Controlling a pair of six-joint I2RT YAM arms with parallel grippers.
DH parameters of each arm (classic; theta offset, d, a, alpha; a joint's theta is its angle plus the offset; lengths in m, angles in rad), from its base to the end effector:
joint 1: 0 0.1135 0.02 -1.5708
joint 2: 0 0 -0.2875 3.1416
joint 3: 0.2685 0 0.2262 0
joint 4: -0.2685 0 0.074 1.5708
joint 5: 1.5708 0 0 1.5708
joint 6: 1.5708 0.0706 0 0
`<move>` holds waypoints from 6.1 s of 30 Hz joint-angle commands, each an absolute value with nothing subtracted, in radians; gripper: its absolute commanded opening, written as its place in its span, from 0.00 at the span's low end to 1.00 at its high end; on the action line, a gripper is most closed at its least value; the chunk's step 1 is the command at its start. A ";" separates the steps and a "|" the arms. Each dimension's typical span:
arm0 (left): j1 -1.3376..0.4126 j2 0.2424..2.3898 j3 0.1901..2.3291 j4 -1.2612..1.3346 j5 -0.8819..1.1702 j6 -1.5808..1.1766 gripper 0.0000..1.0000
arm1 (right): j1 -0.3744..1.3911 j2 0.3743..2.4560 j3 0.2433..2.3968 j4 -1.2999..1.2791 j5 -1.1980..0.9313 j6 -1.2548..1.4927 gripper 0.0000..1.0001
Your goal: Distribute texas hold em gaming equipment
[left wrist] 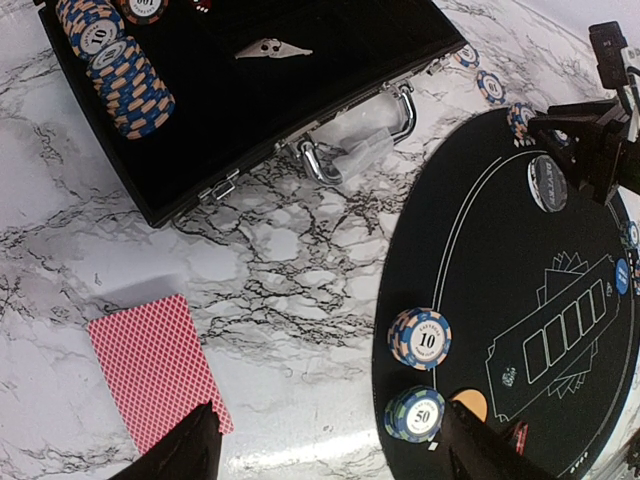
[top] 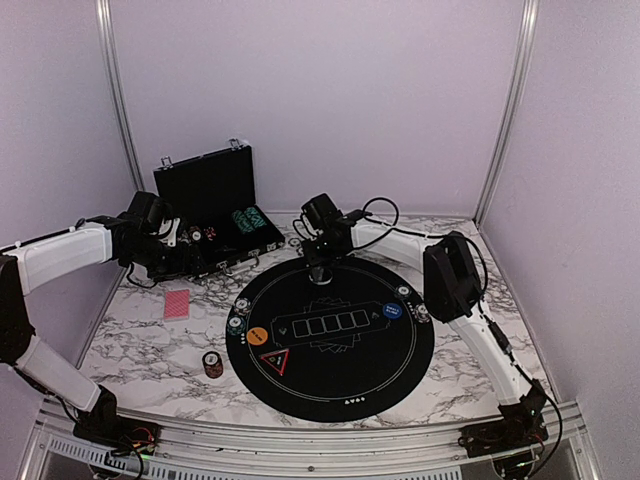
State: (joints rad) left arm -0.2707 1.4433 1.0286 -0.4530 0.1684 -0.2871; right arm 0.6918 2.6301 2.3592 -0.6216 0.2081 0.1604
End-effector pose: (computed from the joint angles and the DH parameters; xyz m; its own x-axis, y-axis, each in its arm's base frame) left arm 0.2860 -0.0916 0.2562 -0.8092 -0.0651 -0.5839 0.1448 0.9410 -0.3057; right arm 0.4611 0.3630 0.1423 -0.6757 -0.3568 -0.6451 -0.4218 0.9048 -0.0586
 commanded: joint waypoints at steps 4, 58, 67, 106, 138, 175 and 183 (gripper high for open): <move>-0.264 1.447 1.032 -0.441 0.185 -0.279 0.77 | 0.708 2.546 2.389 -0.633 0.230 0.169 0.48; -0.858 1.325 0.870 -0.826 -0.099 -0.641 0.75 | 0.784 1.801 1.486 -0.285 0.225 0.198 0.74; -0.889 1.380 0.861 -0.848 -0.089 -0.581 0.72 | 0.783 1.776 1.457 -0.281 0.238 0.202 0.74; -0.925 1.530 0.933 -0.805 -0.117 -0.531 0.54 | 0.780 1.763 1.440 -0.287 0.257 0.209 0.74; -0.925 1.495 0.968 -0.852 -0.135 -0.508 0.39 | 0.780 1.775 1.466 -0.296 0.248 0.213 0.74; -1.086 2.094 1.733 -0.945 -0.088 -0.376 0.39 | 0.652 1.465 1.155 -0.296 0.272 0.265 0.74; -1.140 2.271 1.887 -0.945 -0.100 -0.375 0.39 | 0.650 1.402 1.120 -0.320 0.311 0.279 0.74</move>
State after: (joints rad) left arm -1.1179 2.2177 1.8210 -0.9188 -0.0914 -0.3874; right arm 0.6590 1.4494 1.1263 -0.3088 0.2756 0.2615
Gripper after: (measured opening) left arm 0.413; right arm 0.740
